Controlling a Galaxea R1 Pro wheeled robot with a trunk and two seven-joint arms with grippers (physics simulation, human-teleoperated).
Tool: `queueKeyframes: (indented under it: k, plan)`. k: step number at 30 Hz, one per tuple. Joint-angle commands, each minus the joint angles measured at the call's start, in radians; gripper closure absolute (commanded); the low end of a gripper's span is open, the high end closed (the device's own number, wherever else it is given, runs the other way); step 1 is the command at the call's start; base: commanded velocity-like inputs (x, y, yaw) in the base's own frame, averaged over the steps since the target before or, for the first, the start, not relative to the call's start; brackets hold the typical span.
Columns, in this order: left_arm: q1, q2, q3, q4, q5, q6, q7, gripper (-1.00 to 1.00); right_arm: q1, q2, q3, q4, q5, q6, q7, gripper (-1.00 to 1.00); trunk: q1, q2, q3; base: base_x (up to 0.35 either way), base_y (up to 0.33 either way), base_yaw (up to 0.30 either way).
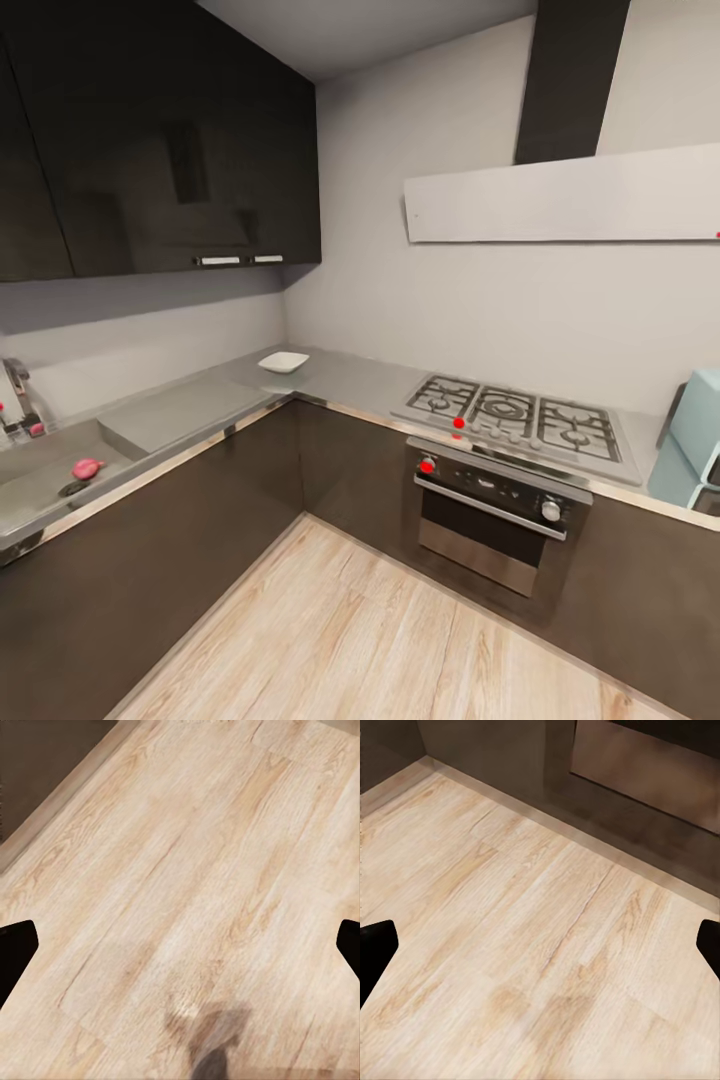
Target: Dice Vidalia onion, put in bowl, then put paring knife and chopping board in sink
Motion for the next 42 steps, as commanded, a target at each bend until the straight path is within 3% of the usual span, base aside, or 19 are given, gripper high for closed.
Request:
queueKeyframes:
  k: [1,42]
  plan:
    - [-0.001,0.000,0.000,0.000,0.001,-0.003,0.001,-1.00,-0.001,0.000,-0.002,0.000,0.009,-0.002,0.000,-1.00,-0.004,0.006,0.002,0.000,0.000,0.000]
    - [-0.001,0.001,0.000,-0.001,0.001,-0.003,0.002,-1.00,-0.001,0.000,-0.002,0.000,0.009,-0.004,0.000,-1.00,-0.161,0.293,0.130,0.000,0.000,0.000]
